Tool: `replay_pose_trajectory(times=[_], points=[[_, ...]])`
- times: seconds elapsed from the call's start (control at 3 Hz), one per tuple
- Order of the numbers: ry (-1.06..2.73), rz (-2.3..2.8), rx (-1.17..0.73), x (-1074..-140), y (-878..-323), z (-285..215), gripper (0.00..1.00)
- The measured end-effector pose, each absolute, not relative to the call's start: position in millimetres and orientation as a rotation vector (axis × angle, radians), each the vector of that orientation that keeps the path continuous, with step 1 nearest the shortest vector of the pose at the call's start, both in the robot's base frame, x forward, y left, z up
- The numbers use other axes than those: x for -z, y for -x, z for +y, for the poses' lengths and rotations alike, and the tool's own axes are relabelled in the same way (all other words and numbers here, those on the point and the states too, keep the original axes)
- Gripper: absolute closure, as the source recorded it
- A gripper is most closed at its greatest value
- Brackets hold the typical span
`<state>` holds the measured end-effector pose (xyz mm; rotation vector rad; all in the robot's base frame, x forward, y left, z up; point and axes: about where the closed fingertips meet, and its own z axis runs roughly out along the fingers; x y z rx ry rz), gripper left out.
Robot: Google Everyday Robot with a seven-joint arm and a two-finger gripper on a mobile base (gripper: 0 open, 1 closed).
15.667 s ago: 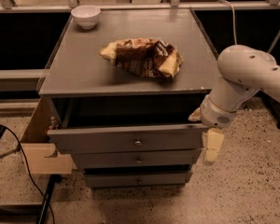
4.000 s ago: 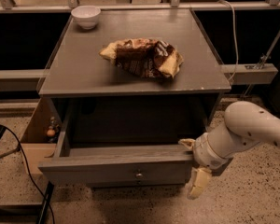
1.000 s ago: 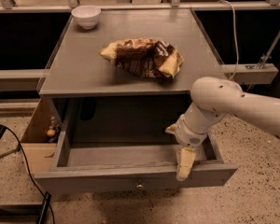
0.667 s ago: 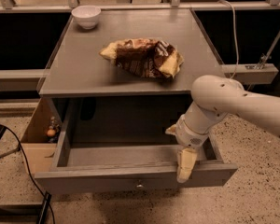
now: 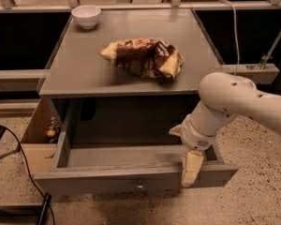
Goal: Open top drawer
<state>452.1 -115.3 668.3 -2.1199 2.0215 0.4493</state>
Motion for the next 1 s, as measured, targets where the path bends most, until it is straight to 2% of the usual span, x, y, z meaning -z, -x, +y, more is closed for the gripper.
replay_pose_trajectory(times=[1.0], points=[[2.059,1.972,-0.325,-706.5,-468.8,-121.2,0.00]])
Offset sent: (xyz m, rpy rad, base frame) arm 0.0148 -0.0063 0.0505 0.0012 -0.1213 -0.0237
